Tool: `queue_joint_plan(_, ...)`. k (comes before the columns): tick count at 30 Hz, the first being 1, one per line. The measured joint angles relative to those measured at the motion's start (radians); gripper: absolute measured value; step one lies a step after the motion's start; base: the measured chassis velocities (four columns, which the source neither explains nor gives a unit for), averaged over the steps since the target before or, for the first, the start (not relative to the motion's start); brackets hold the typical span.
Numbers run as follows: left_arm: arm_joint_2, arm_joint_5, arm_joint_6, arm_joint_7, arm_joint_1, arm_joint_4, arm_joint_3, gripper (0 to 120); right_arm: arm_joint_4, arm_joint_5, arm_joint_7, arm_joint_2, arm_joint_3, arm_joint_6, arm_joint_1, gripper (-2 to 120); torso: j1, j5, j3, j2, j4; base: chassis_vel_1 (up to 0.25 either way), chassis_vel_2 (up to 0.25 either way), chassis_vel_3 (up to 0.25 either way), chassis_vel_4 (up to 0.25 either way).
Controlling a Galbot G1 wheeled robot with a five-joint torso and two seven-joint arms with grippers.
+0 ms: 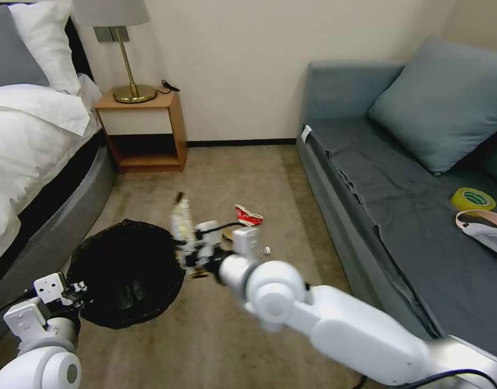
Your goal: Pick up the trash bin, then pick up the garbage on the floor and place it into the trash bin.
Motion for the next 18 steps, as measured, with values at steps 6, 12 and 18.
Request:
queue_joint_plan(6,-0.007,0.01,-0.001,0.001,0.004,-0.009,0.009,1,-0.099,-0.016,0.005,0.074,-0.091,0.006,0.061,0,0.0,0.0,0.0,0.0,-0.0001,0.0,0.0,0.0,0.0)
queue_joint_plan(12,-0.013,0.021,-0.002,0.001,0.001,-0.012,0.02,1,-0.182,-0.039,0.005,0.118,-0.176,0.008,0.144,0,0.0,0.0,0.0,0.0,-0.0002,0.0,0.0,0.0,0.0)
queue_joint_plan(18,-0.018,0.033,-0.007,0.004,-0.009,-0.001,0.032,1,-0.259,-0.049,0.0,0.156,-0.269,0.007,0.236,0,0.0,0.0001,0.0,0.0,-0.0002,0.0,0.0,0.0,0.0)
